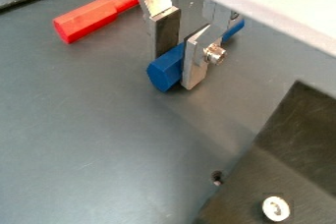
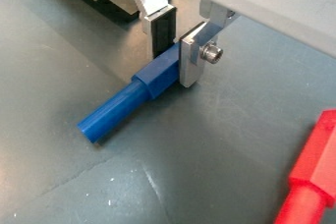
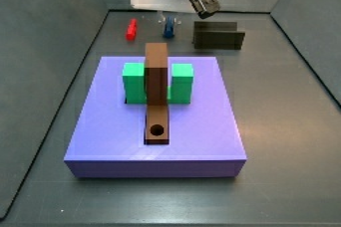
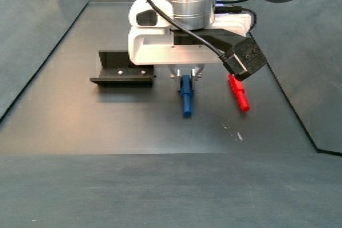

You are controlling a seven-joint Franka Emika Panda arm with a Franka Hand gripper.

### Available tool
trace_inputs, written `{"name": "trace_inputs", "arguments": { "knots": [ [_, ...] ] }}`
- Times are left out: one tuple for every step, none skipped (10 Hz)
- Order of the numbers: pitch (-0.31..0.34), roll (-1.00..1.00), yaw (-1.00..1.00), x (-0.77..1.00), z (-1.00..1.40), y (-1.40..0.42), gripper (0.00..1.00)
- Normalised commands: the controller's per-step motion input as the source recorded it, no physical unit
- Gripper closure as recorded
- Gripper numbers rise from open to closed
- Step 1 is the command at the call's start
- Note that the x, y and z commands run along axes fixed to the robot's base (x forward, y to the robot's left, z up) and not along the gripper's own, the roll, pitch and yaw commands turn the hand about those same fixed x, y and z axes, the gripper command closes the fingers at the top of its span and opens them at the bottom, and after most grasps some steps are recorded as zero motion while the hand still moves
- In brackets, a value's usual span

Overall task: Pick up the blue object. Move up. Place the blue object on the fixture. Regrasp the blue object. Move to above the board. Insert the blue object.
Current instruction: Pick up the blue object, then move up.

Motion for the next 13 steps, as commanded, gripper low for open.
{"name": "trace_inputs", "arguments": {
  "knots": [
    [0.0,0.0,0.0,0.0,0.0,0.0,1.0],
    [0.0,0.0,0.0,0.0,0.0,0.0,1.0],
    [0.0,0.0,0.0,0.0,0.0,0.0,1.0],
    [0.0,0.0,0.0,0.0,0.0,0.0,1.0],
    [0.0,0.0,0.0,0.0,0.0,0.0,1.0],
    [0.0,0.0,0.0,0.0,0.0,0.0,1.0],
    [0.0,0.0,0.0,0.0,0.0,0.0,1.0],
    [0.0,0.0,0.0,0.0,0.0,0.0,1.0],
    [0.0,0.0,0.0,0.0,0.0,0.0,1.0],
    [0.0,0.0,0.0,0.0,0.0,0.0,1.0],
    [0.0,0.0,0.0,0.0,0.83,0.0,1.0],
    [0.041,-0.01,0.01,-0.09,0.77,-0.02,1.0],
    [0.044,0.0,0.01,-0.11,0.64,-0.01,1.0]
  ]
}}
